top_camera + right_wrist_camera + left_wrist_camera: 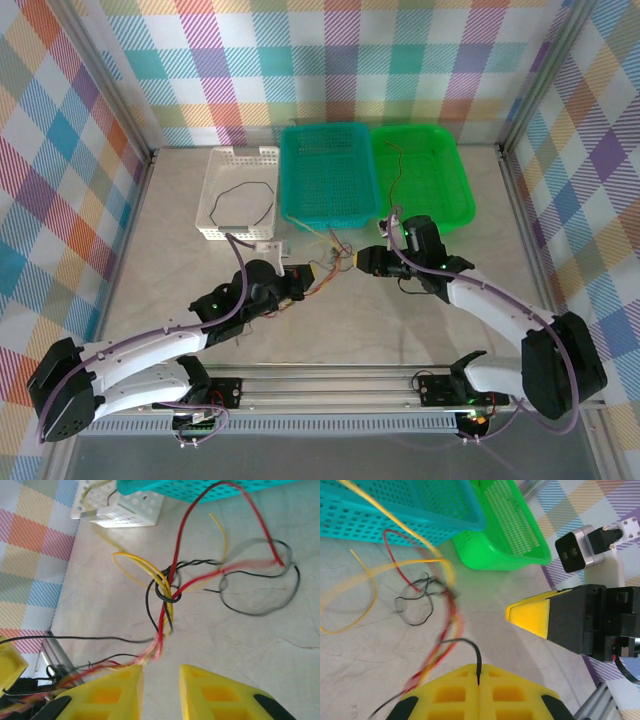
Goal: Untangle the cables
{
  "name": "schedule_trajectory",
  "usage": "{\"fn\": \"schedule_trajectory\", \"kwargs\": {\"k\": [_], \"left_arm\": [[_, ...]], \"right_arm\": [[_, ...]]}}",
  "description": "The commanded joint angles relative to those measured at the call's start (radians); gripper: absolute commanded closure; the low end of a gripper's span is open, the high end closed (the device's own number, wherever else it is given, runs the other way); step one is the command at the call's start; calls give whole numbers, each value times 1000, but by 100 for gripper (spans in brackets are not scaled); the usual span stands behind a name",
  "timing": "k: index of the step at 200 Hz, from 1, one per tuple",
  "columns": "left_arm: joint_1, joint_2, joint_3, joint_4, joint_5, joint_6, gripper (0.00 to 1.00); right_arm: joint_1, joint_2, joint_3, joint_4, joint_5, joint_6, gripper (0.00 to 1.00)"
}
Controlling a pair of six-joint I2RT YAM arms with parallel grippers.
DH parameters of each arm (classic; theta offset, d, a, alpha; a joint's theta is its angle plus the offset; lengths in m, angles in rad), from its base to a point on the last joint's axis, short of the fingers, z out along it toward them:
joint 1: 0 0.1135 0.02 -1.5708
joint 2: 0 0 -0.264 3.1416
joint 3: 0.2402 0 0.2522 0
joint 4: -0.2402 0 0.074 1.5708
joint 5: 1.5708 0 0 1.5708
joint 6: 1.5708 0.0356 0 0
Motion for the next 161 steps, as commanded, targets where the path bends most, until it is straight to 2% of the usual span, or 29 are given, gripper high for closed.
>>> {"fn": "schedule_trajectory", "kwargs": {"k": [1,20,37,57,75,123,161], "left_arm": [[23,-3,-6,-8,-19,-5,100],[38,3,-2,-7,9,-1,100],[38,17,5,-3,26,-3,100],[38,35,17,13,40,-13,100],[38,52,39,19,43,-19,100],[38,70,71,22,33,-31,100],[38,79,63,37,35,-47,100]], "right_arm": [[-16,22,11,15,-17,14,75],[-23,34,-1,48,-24,29,76],[-21,53,-27,151,-104,63,68],[11,88,-52,298,-205,95,52],[68,112,-51,357,-218,81,45],[104,209,-31,248,-10,12,51],[118,308,-47,312,14,11,53]]}}
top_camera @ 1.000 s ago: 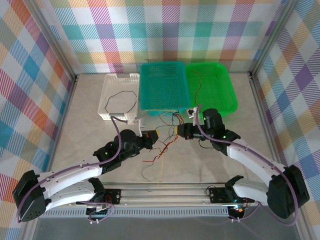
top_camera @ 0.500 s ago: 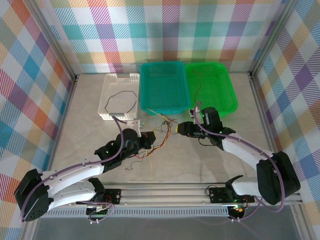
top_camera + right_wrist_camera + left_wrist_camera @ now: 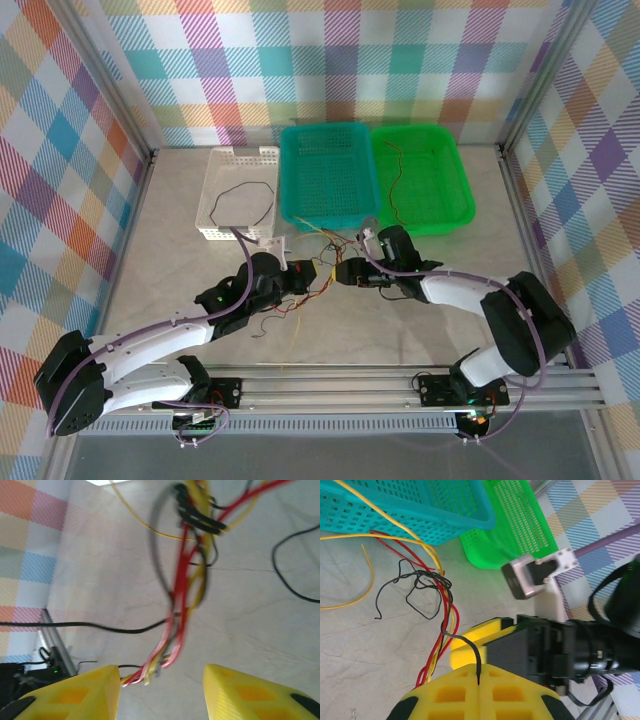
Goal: Untangle the cables
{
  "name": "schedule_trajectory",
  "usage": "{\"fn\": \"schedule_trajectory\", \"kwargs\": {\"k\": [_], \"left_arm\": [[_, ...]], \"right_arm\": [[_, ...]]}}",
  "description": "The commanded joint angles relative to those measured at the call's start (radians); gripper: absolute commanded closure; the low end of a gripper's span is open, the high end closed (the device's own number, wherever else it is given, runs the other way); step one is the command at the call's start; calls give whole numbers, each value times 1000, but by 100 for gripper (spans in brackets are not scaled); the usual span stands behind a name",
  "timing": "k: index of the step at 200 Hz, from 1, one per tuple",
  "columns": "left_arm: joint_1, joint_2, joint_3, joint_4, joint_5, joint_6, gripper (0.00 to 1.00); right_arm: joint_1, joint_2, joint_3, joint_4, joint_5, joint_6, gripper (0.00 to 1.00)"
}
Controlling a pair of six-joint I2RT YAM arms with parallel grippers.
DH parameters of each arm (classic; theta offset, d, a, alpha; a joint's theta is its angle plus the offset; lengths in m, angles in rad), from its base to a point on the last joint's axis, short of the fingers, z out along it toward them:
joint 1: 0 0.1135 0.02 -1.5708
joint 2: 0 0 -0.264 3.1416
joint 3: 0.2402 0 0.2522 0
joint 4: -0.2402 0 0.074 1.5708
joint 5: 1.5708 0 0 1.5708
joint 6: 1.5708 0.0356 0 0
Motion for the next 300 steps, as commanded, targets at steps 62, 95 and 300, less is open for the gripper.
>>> {"fn": "schedule_trajectory", "kwargs": {"k": [62,95,300], "left_arm": [[8,24,13,61,14,-42,100],[9,26,0,76,18,-53,100],[216,-296,264,-524,-165,119,100]], "right_arm": [[41,119,-16,264,36,29,69],[50,155,-27,355,33,48,66],[-242,65,-73,-246,249,-55,100]]}}
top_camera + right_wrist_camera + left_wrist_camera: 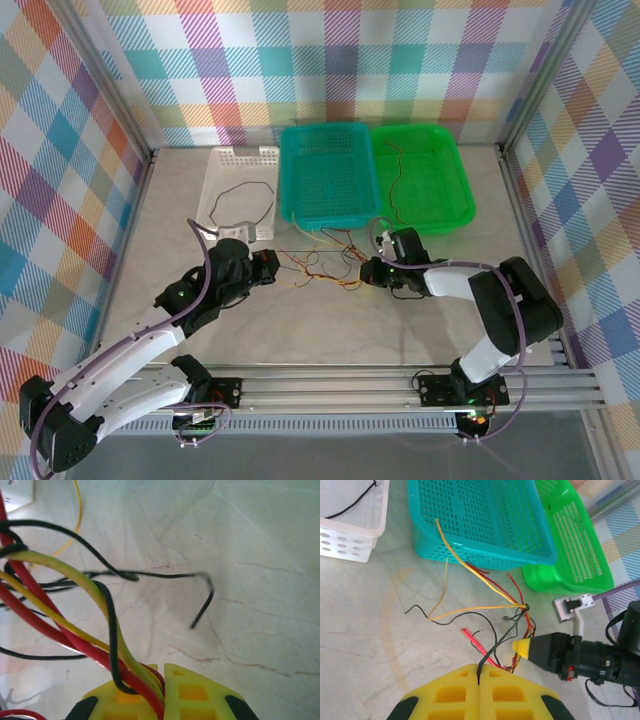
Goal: Untangle the cables
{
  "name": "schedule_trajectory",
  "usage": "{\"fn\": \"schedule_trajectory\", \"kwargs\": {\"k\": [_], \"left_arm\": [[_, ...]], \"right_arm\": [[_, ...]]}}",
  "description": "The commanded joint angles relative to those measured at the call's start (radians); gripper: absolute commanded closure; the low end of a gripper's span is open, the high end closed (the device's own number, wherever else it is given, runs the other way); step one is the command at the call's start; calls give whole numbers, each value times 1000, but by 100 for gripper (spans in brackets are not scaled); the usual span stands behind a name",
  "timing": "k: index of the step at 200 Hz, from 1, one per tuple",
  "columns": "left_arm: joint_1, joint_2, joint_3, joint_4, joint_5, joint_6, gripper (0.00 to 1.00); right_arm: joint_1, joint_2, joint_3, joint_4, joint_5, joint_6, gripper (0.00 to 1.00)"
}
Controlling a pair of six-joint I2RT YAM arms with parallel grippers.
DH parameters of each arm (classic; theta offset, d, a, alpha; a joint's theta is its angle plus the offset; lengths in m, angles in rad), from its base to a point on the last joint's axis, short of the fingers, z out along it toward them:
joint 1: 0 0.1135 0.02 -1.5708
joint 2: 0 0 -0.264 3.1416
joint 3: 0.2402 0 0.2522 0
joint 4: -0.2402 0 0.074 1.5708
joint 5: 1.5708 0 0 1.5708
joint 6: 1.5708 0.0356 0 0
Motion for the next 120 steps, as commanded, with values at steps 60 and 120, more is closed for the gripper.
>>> {"fn": "schedule_trajectory", "kwargs": {"k": [60,120], "left_arm": [[43,-206,324,-221,-253,200,100],[43,-235,336,-265,-227,239,100]], "right_arm": [[-124,-130,-78,-275,216,49,100],[-201,-245,-119,-251,92,53,95]]}}
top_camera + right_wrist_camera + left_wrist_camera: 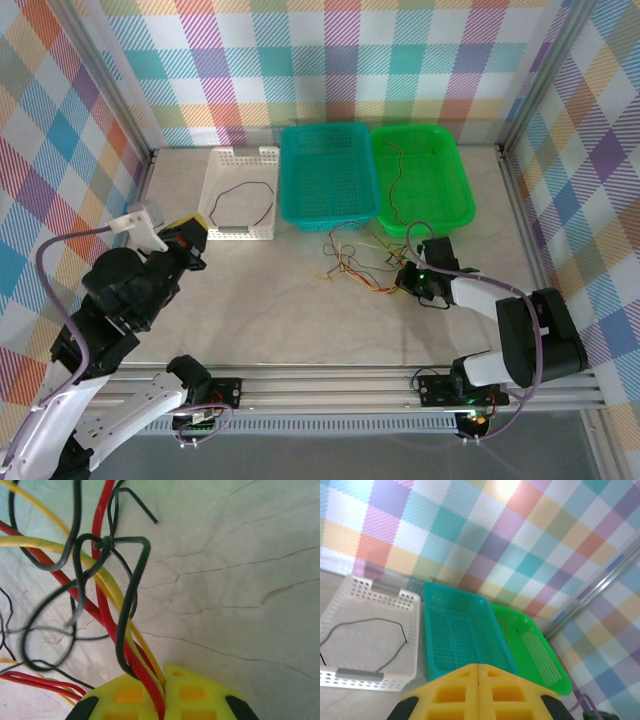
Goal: Untangle the cables
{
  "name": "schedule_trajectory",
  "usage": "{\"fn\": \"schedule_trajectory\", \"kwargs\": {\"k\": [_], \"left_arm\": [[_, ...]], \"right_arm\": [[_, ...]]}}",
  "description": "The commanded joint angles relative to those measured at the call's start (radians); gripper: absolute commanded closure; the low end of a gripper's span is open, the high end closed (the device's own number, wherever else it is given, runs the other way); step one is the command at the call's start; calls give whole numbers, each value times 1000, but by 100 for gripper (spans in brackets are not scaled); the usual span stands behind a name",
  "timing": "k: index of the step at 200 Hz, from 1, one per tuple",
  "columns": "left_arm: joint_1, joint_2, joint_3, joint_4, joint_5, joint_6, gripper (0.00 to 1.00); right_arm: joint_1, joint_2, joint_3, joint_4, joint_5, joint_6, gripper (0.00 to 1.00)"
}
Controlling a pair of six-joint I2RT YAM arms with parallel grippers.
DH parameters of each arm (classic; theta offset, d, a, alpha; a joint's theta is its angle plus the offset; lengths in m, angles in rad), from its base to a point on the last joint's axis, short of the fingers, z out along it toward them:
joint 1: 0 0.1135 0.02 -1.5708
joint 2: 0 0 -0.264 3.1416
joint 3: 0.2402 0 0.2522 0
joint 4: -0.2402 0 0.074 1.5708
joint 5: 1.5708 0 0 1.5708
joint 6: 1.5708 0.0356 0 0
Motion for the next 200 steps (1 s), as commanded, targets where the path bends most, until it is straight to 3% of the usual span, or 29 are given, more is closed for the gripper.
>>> {"fn": "schedule_trajectory", "kwargs": {"k": [1,25,38,61,81,114,140,161,200], "left_arm": [[6,34,-49,-41,16,26,100],[6,72,-98,8,143,-9,100],[6,108,-124,48,223,-30,100],[5,215,-165,125,404,-95,100],[-21,283,-227,230,481,-147,86],[-119,401,-268,351,497,-160,54],[-212,498,-273,446,519,-153,42],[-278,568,-262,506,539,-146,36],[-379,674,-218,531,554,-114,35]], "right_arm": [[-14,-43,-9,-24,-66,-14,95],[-14,-126,-29,33,-196,-42,80],[-12,-177,-32,41,-240,-57,78],[-9,-296,-53,92,-340,-68,87],[-5,-375,-56,98,-378,-75,98],[-3,-416,-60,86,-386,-79,100],[1,-435,-80,168,-441,-42,100],[14,-483,-89,216,-462,-29,100],[23,-541,-90,279,-514,19,100]]}}
